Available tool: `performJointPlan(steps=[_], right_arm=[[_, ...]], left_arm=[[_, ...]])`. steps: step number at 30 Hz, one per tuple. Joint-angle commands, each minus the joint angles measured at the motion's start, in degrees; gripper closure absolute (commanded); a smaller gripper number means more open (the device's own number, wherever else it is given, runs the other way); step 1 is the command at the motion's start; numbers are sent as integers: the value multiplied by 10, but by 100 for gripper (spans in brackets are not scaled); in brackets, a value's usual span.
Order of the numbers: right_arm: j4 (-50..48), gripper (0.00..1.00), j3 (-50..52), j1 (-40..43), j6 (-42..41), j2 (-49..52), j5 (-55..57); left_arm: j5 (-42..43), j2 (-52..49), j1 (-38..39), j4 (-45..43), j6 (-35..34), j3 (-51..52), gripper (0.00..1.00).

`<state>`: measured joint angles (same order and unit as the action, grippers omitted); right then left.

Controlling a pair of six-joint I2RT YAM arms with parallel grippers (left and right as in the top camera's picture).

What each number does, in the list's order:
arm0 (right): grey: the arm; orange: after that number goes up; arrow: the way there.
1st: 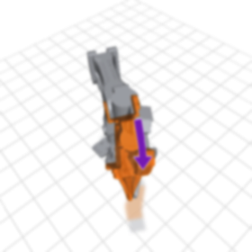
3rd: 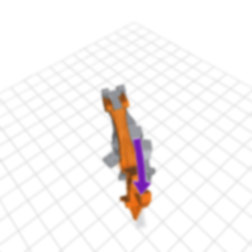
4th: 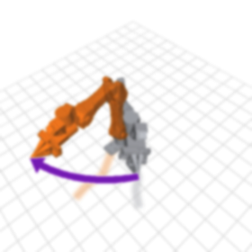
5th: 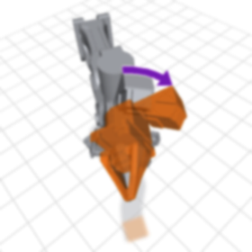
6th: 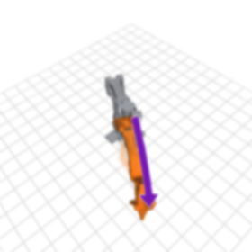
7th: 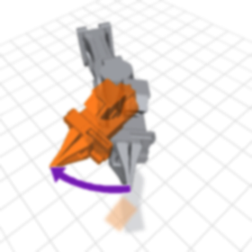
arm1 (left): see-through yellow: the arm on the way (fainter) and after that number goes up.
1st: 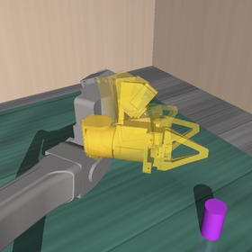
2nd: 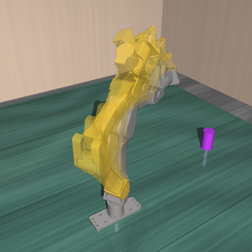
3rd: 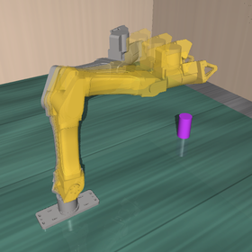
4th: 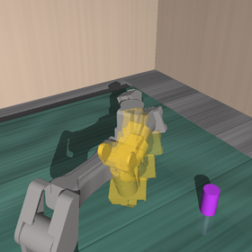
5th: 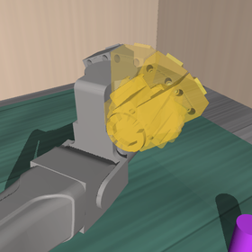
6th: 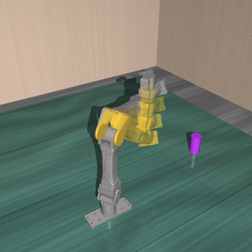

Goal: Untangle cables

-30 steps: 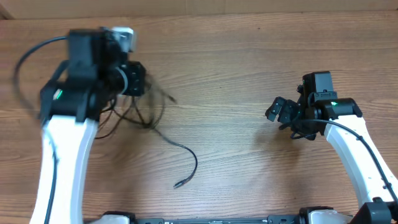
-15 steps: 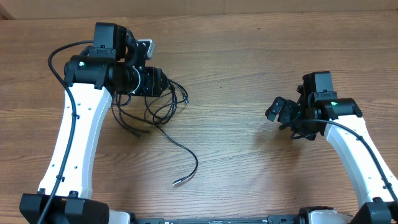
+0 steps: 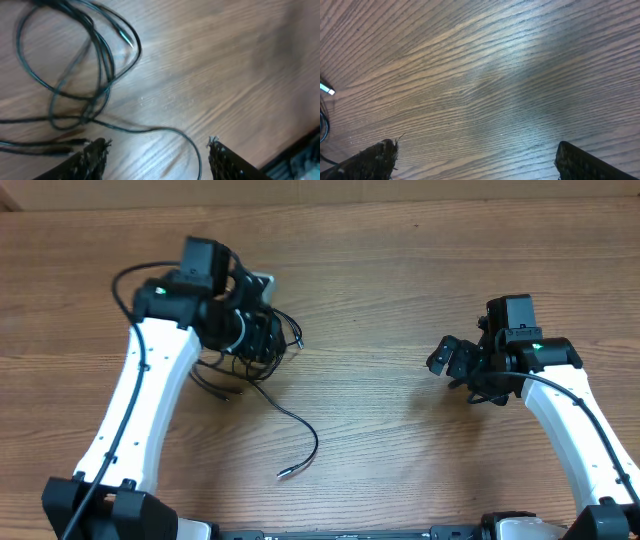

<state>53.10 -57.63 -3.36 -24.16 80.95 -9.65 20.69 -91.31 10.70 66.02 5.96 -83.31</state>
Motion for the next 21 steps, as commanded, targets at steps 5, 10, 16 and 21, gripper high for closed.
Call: performJointPlan(steps=[5,10,16,21], right_arm=[[-3,0,-1,2,3,-7,-3],[-3,0,-1,2,2,-7,-3],[-3,0,-1,2,3,-7,-4],[-3,0,-1,2,3,-7,-5]], left_arm=[[-12,7,11,-76,15,97,36],[-28,7,11,-118,14,126,37],[-56,6,11,-157,6,136,34],[-95,5,11,-177,10,138,31]])
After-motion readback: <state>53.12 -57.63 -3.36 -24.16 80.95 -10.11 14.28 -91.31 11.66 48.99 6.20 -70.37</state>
